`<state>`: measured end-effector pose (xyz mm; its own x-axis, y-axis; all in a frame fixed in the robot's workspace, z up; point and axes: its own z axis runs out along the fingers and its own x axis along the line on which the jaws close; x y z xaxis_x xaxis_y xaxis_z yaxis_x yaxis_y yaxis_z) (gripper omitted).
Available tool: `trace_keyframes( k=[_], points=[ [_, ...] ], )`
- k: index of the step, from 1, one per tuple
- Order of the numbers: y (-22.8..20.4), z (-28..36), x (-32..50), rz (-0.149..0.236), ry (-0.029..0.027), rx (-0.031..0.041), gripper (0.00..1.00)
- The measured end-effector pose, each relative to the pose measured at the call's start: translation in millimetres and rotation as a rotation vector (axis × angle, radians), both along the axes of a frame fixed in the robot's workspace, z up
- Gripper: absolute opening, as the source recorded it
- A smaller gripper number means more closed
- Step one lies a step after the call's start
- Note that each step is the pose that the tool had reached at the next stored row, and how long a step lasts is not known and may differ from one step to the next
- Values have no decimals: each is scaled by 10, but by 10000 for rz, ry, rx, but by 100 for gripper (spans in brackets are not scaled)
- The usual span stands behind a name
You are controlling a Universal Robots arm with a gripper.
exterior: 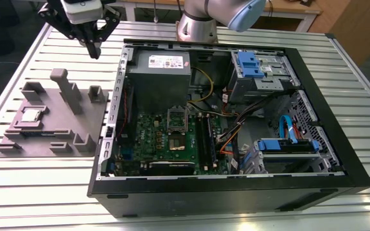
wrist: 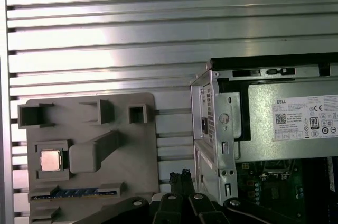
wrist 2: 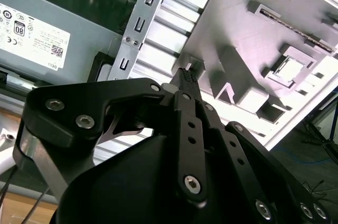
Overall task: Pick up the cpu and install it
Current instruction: 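Reach for the cpu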
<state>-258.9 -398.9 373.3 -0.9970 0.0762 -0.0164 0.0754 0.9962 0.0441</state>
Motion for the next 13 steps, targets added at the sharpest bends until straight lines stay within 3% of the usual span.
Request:
trace_keyframes(
  k=[8,9,13],
  points=[
    [0,-1,-17,0,-1,0,10],
    [0,-33,-27,-1,94,0,10],
    [0,-44,-39,-2,105,1,10]
  ],
)
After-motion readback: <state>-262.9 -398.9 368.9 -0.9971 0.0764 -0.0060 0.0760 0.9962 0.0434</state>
